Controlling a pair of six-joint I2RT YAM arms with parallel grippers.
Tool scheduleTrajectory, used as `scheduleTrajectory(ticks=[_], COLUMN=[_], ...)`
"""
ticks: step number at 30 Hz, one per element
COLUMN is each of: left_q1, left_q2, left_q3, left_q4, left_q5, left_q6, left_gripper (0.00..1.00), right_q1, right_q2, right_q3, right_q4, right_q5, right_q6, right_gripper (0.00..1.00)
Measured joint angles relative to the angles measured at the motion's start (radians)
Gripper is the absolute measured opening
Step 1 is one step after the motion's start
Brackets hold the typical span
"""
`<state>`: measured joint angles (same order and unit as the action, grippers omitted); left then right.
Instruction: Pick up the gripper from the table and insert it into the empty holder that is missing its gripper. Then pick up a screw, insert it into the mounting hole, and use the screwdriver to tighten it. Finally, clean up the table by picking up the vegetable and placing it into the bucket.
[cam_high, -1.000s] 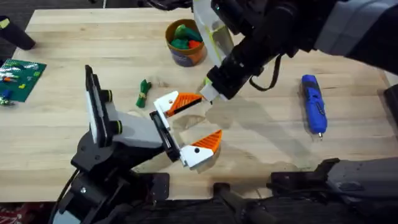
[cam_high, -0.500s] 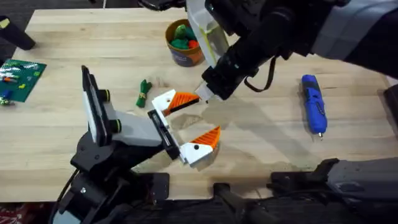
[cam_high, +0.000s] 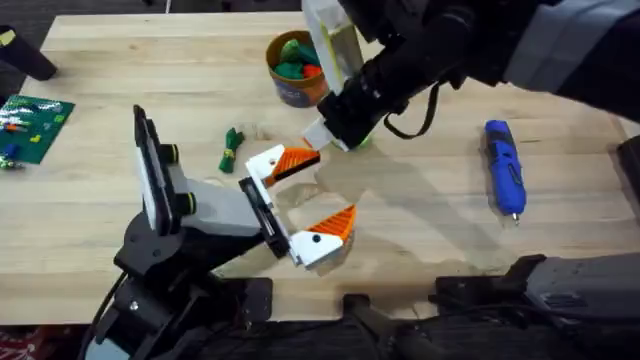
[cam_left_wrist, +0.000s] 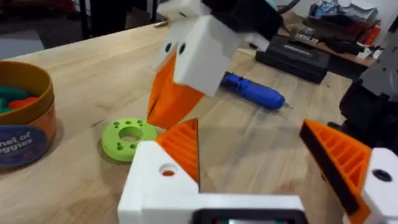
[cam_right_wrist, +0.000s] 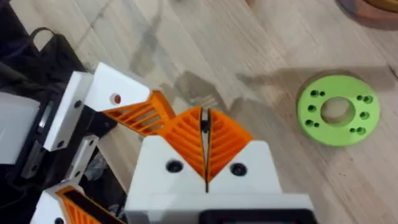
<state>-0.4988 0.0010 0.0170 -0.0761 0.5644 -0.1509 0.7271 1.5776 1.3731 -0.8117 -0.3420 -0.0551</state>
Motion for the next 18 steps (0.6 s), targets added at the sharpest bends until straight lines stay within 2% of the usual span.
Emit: scheduleTrajectory(ticks=[10, 18], left_q1=[0.0, 0.0], left_q2=[0.0, 0.0], left_q3=[0.0, 0.0], left_q4=[0.0, 0.0], left_q5=[0.0, 0.0], left_q6=[0.0, 0.0], left_gripper=[0.985, 0.985], right_q1=[0.0, 0.0], right_q2=[-0.015, -0.179], right_q3=[0.0, 0.0], right_q4=[0.018, 0.023], right_q5=[0.091, 0.102], right_q6=[0.0, 0.011], right_gripper=[0.01, 0.01])
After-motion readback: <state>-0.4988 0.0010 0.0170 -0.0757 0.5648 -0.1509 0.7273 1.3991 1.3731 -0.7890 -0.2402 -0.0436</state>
